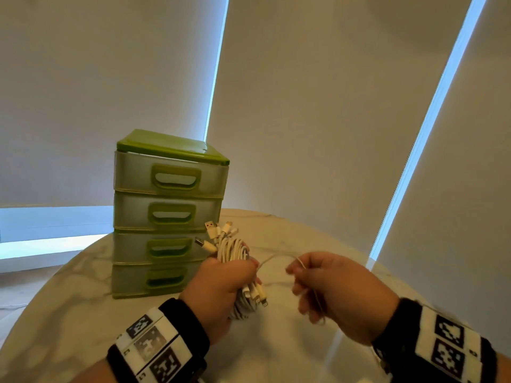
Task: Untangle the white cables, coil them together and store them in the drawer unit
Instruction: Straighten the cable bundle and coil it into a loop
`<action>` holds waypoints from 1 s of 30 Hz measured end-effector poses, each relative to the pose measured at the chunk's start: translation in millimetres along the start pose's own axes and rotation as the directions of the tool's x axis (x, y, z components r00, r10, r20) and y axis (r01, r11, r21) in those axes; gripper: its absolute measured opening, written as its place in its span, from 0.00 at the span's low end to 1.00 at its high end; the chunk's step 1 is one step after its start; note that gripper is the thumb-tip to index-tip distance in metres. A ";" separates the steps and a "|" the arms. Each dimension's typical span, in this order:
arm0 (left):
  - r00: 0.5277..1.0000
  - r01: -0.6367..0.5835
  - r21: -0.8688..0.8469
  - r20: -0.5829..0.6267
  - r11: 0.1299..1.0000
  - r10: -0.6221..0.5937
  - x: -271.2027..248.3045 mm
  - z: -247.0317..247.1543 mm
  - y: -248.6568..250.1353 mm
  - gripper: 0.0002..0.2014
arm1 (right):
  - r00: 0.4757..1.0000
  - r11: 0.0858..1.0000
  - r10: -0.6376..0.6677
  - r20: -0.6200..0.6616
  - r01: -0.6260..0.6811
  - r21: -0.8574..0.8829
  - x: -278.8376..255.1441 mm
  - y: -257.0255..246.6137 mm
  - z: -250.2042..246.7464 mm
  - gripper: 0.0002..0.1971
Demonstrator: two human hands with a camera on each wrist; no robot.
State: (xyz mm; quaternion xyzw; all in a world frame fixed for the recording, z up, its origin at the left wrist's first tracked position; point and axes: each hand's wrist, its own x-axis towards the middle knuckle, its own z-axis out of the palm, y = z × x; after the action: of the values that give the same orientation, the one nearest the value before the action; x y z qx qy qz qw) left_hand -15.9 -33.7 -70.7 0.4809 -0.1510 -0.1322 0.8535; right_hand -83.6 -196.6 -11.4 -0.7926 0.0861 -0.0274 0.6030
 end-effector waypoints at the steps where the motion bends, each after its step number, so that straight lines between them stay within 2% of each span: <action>1: 1.000 -0.014 0.040 -0.002 0.999 0.014 0.5 0.2 0.1 0.09 | 1.000 0.999 0.018 0.005 -0.018 -0.037 -3.1 2.3 1.4 0.08; 3: 1.000 -0.005 0.148 0.013 0.989 0.003 -0.9 2.6 -0.2 0.24 | 1.000 0.999 0.029 -0.001 -0.029 0.023 -5.4 2.4 8.8 0.12; 4: 1.000 0.007 0.190 0.015 0.982 -0.010 -2.1 5.1 -0.8 0.26 | 0.999 0.991 0.032 0.009 -0.033 0.128 -6.2 -0.6 14.8 0.13; 6: 1.000 0.004 0.246 0.007 0.969 -0.006 -3.3 7.1 -1.5 0.22 | 0.999 0.941 -0.004 0.053 -0.014 0.339 -7.2 -6.7 28.0 0.13; 7: 1.000 -0.003 0.262 -0.010 0.965 0.006 -2.8 5.8 -0.8 0.21 | 0.997 0.936 -0.035 0.063 0.011 0.351 -6.1 -7.0 33.0 0.12; 8: 0.999 -0.013 0.270 -0.030 0.963 0.022 -2.0 4.0 0.2 0.19 | 0.997 0.953 -0.053 0.060 0.033 0.301 -5.1 -7.1 36.5 0.11; 10: 0.997 -0.041 0.283 -0.056 0.958 0.059 -2.2 1.1 2.8 0.16 | 0.995 0.976 -0.097 0.019 0.092 0.196 -4.3 -5.9 38.6 0.15; 14: 0.991 -0.066 0.316 -0.087 0.947 0.098 -2.5 3.6 2.2 0.18 | 0.982 0.979 -0.172 -0.074 0.179 0.094 -1.3 -6.3 39.1 0.12; 16: 0.987 -0.077 0.318 -0.110 0.945 0.117 -5.3 7.9 5.2 0.20 | 0.980 0.977 -0.173 -0.093 0.183 0.105 -2.1 -4.3 44.8 0.11; 19: 0.987 -0.096 0.275 -0.097 0.957 0.127 -8.7 11.4 10.1 0.30 | 0.989 0.989 -0.146 -0.009 0.146 -0.022 5.2 3.5 60.9 0.27; 20: 0.987 -0.092 0.258 -0.102 0.962 0.122 -8.6 11.5 10.6 0.32 | 0.995 0.995 -0.096 -0.025 0.096 -0.027 7.2 5.4 66.8 0.30; 21: 0.987 -0.086 0.247 -0.110 0.965 0.116 -7.2 10.6 10.1 0.35 | 1.000 0.997 -0.016 -0.027 0.018 0.080 9.1 5.5 70.0 0.37; 22: 0.987 -0.082 0.234 -0.114 0.969 0.111 -4.6 8.9 8.6 0.38 | 0.998 0.971 0.052 0.030 -0.058 0.231 9.5 2.4 73.4 0.46; 24: 0.993 -0.069 0.169 -0.085 0.983 0.085 -3.1 6.9 6.3 0.43 | 0.983 0.886 0.037 0.182 -0.117 0.449 5.5 -8.1 78.1 0.57; 26: 0.998 -0.023 0.092 -0.049 0.996 0.027 -1.4 4.3 4.3 0.46 | 0.958 0.800 -0.039 0.282 -0.139 0.583 3.0 -9.2 70.1 0.64; 28: 1.000 0.005 -0.002 0.009 1.000 -0.005 -2.2 3.2 4.5 0.37 | 0.893 0.736 -0.171 0.416 -0.165 0.657 2.6 -5.5 67.0 0.69; 30: 0.998 0.007 -0.094 0.057 0.996 -0.002 -2.9 3.5 6.1 0.22 | 0.848 0.613 -0.292 0.442 -0.189 0.767 -2.4 -1.7 61.5 0.64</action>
State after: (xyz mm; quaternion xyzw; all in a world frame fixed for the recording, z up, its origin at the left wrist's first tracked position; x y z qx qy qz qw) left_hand -19.4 -32.3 -64.2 0.4365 -0.1677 -0.1546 0.8703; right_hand -76.7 -137.3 -26.3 -0.4232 -0.1277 0.1378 0.8863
